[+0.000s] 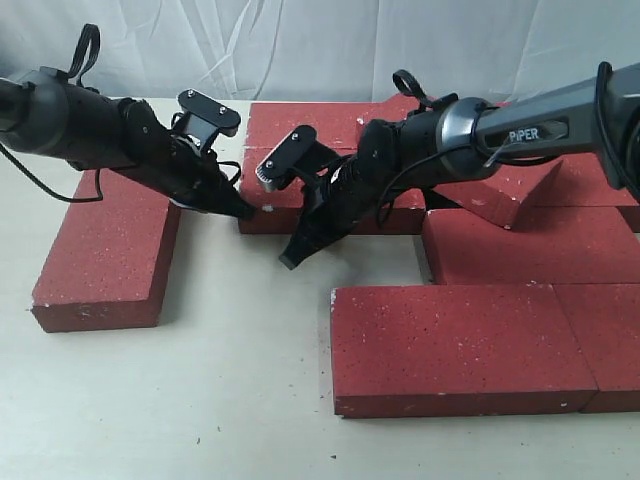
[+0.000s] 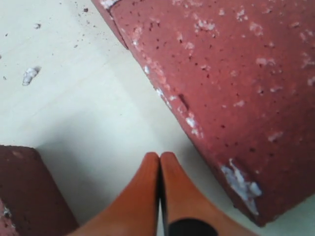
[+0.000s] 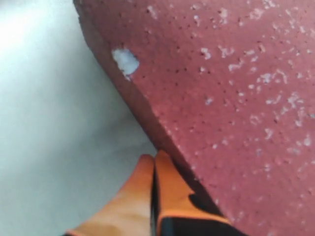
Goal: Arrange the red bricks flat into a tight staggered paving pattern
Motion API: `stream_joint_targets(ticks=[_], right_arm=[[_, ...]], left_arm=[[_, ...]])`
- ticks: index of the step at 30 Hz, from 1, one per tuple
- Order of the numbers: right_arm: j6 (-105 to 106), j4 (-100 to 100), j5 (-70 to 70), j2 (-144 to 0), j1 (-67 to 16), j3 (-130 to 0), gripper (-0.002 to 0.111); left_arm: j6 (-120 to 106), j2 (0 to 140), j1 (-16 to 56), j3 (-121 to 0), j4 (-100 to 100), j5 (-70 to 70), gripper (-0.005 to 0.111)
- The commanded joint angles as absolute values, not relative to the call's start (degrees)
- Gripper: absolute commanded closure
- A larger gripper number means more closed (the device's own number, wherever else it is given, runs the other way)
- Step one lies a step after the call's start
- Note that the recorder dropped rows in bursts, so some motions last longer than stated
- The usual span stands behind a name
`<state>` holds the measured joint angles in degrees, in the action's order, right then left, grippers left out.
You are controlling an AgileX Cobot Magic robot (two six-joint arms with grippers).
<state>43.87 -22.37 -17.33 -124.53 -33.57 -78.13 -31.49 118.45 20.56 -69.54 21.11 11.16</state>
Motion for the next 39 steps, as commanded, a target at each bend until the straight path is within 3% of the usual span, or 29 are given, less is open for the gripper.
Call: stream_joint_targets(ticks=[1,8,15,27,39], right_arm=[[43.7,-22.2,-23.3,-122.7,-33.4,-78.6,0.109],[43.6,-15.9,-36.7,-115.2,-33.2,-78.6,0.109],[36.2,-12.1,-40.2,-110.4,-26.2,-76.5,0.109],[36.5,-19.6,-31.7,-103.7,-14.7,-70.0,0.109],[36.4,-19.8,-25.1,-101.1,-13.2,-67.0,0.109]], left_arm=[[-31.6,118.6,20.8,-69.8,21.9,10.4,0.107],[-31.6,118.7,21.1,-69.8,23.7,11.0,0.107],[-31.8,121.1,21.4,-72.7,23.6,11.8,0.107],[-32.1,124.8,24.2,-76.8,23.4,11.7,0.107],[-32.1,125.0,26.0,-78.8,22.9,11.8,0.107]])
